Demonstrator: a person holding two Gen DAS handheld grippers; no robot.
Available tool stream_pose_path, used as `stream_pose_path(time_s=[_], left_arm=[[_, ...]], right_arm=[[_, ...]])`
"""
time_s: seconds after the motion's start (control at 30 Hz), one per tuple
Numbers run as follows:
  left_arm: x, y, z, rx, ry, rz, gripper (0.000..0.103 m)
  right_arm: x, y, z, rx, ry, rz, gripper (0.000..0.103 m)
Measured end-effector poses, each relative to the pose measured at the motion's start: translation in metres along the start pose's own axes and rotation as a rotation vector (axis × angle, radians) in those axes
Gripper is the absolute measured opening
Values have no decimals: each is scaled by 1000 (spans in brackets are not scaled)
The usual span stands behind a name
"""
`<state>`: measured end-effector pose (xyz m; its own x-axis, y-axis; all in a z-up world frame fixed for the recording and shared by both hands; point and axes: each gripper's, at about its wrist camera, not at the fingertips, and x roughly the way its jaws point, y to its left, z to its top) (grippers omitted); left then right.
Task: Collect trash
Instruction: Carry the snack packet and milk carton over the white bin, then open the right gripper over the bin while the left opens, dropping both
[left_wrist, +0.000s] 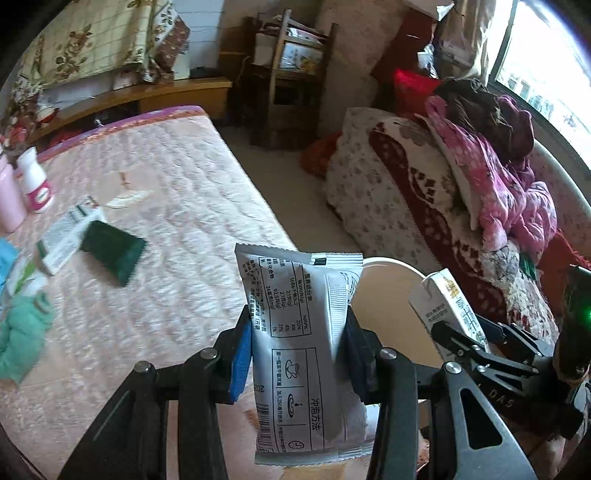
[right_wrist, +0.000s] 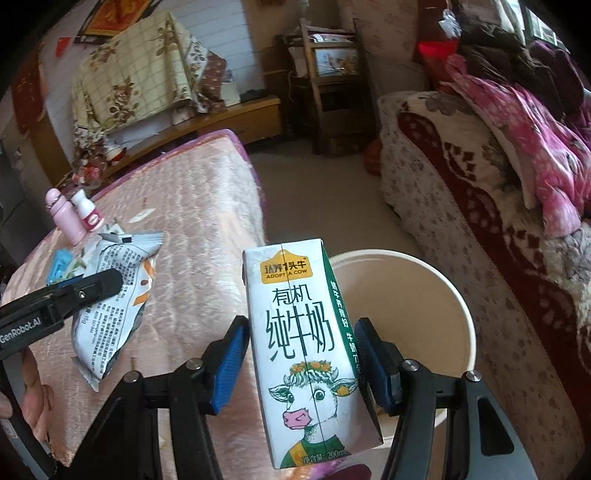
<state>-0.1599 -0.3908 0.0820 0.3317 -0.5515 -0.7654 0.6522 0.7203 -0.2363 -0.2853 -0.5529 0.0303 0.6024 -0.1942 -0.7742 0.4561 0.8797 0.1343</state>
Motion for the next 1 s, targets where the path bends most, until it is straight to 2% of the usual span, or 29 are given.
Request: stream_pose_path(time_s=[0.3,0.53,1.0], left_arm=[[29,-25,2,7,35,-52,46],[47,-35,0,8,59,-56,46],[58,-45,-4,15,63,-80,48]], right_arm=[[11,-23,-5,42,26,-43,62],[18,-36,-10,65,48,-63,62],[28,-55,-16,122,78,-106,63]])
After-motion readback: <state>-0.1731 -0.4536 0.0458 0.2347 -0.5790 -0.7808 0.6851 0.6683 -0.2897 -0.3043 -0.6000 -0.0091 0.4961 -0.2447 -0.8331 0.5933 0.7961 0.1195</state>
